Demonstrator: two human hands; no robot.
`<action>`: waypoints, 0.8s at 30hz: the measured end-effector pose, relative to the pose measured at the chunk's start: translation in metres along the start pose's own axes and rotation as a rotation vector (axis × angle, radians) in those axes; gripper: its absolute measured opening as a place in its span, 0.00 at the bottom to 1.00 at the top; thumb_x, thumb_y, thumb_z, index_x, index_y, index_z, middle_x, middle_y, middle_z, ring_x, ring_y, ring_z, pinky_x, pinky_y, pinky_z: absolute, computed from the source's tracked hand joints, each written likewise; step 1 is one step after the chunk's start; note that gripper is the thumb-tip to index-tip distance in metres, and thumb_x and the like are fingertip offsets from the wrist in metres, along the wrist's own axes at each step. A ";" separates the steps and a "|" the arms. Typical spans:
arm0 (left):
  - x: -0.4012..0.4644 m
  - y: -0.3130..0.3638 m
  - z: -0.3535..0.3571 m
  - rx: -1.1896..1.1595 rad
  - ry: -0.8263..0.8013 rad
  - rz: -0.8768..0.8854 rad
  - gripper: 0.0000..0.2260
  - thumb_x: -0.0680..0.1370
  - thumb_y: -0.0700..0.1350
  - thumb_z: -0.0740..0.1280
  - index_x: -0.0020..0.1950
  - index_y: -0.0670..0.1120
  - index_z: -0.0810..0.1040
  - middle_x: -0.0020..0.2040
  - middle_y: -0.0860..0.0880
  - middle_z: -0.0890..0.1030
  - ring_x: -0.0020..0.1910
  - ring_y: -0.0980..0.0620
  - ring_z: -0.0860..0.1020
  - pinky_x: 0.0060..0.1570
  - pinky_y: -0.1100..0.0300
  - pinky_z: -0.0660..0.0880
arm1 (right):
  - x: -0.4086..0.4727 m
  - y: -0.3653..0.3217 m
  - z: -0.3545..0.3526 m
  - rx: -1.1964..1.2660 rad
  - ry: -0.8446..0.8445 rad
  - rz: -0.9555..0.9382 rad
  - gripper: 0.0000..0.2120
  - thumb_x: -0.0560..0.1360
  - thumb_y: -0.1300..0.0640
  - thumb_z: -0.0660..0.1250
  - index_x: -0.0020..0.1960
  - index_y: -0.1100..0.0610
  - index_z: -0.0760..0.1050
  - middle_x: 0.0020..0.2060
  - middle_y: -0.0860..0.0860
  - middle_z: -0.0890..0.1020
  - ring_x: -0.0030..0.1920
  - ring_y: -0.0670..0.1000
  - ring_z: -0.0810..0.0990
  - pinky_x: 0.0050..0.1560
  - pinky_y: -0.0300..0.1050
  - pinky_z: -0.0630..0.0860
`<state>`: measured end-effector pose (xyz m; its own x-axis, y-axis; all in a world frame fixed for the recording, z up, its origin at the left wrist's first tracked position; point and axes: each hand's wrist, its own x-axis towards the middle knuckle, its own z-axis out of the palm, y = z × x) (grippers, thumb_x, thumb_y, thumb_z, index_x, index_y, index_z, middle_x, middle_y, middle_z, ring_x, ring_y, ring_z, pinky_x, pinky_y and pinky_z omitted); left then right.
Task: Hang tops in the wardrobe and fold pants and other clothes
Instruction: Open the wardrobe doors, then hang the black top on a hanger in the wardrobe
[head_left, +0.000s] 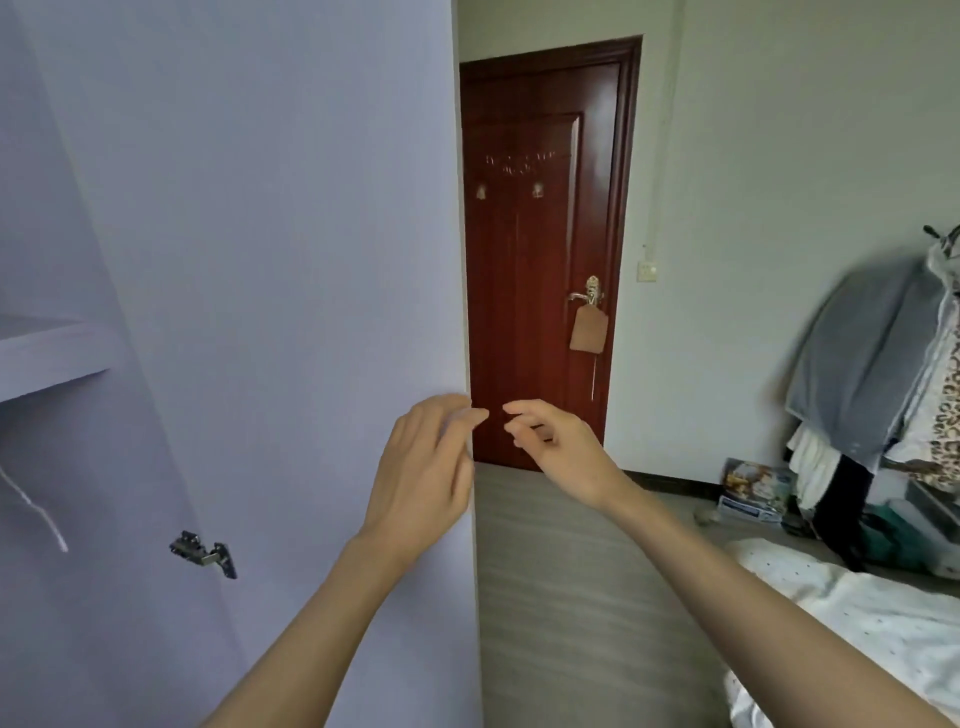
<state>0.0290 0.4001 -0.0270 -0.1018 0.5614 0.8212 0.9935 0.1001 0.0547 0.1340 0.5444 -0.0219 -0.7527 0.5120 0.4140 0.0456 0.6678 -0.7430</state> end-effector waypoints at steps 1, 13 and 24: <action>-0.001 0.007 0.004 -0.027 -0.024 0.033 0.17 0.74 0.38 0.55 0.58 0.39 0.78 0.56 0.41 0.77 0.55 0.48 0.71 0.52 0.55 0.72 | -0.007 0.004 -0.004 0.001 0.014 0.021 0.13 0.79 0.57 0.61 0.63 0.52 0.74 0.45 0.41 0.80 0.51 0.50 0.80 0.58 0.45 0.74; -0.012 0.155 0.113 -0.473 -0.373 0.181 0.15 0.77 0.36 0.62 0.64 0.41 0.73 0.58 0.44 0.76 0.56 0.45 0.75 0.57 0.49 0.73 | -0.190 0.070 -0.120 -0.037 0.344 0.490 0.12 0.79 0.60 0.61 0.62 0.57 0.74 0.51 0.58 0.81 0.51 0.56 0.80 0.55 0.45 0.73; -0.073 0.459 0.181 -0.777 -0.730 0.429 0.16 0.81 0.43 0.57 0.70 0.47 0.67 0.65 0.51 0.70 0.62 0.52 0.71 0.57 0.59 0.70 | -0.481 0.103 -0.276 -0.199 0.657 0.867 0.14 0.80 0.58 0.59 0.65 0.57 0.72 0.51 0.53 0.82 0.51 0.51 0.80 0.55 0.46 0.75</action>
<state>0.4835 0.5533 -0.1647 0.4992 0.7946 0.3457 0.6913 -0.6057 0.3940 0.6822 0.5160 -0.1524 0.0780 0.9963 0.0363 0.5382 -0.0114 -0.8428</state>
